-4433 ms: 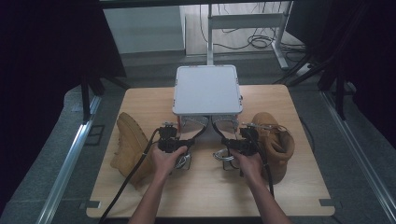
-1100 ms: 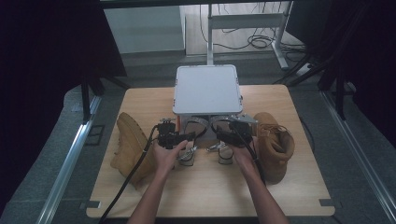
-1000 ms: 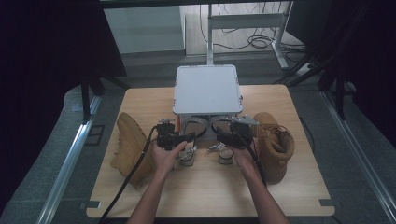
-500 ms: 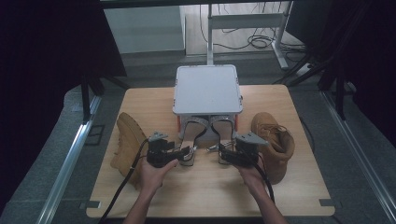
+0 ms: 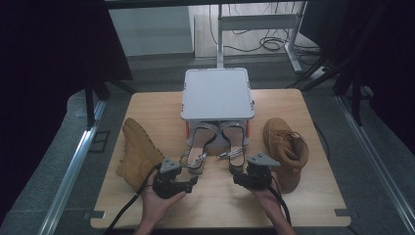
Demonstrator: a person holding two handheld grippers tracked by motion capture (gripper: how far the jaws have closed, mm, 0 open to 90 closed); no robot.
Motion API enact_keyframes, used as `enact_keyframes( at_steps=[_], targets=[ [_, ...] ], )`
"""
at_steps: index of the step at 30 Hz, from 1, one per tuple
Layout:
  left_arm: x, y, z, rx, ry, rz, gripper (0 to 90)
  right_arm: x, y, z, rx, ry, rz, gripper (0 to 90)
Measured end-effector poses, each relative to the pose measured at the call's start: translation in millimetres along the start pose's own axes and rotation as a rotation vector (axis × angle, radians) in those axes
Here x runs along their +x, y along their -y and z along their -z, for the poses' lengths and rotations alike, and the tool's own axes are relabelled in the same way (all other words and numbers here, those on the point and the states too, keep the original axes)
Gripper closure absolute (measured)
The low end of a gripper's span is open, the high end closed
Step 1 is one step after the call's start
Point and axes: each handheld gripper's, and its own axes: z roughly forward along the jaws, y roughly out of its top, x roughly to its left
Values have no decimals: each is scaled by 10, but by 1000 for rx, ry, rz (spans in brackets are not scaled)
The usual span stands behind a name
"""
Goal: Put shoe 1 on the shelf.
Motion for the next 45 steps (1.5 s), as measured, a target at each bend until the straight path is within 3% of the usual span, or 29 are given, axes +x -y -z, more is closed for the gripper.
enact_keyframes(
  at_steps=[7, 18, 22, 32, 45],
  targets=[
    [-86, 101, -167, 36, -67, -12, 243, -18, 89, -52, 20, 4, -11, 258],
    [-78, 102, -405, 50, -93, 15, 244, -29, 140, -164, 41, 19, -11, 259],
    [-91, 55, -461, 28, -113, 29, 245, -31, 145, -222, 51, 27, -10, 259],
    [-146, 12, -556, 7, -174, 15, 251, -38, 160, -326, 62, 41, -20, 260],
    [-157, 22, -577, -24, -181, 13, 257, -46, 155, -375, 57, 45, -38, 267]
  ],
)
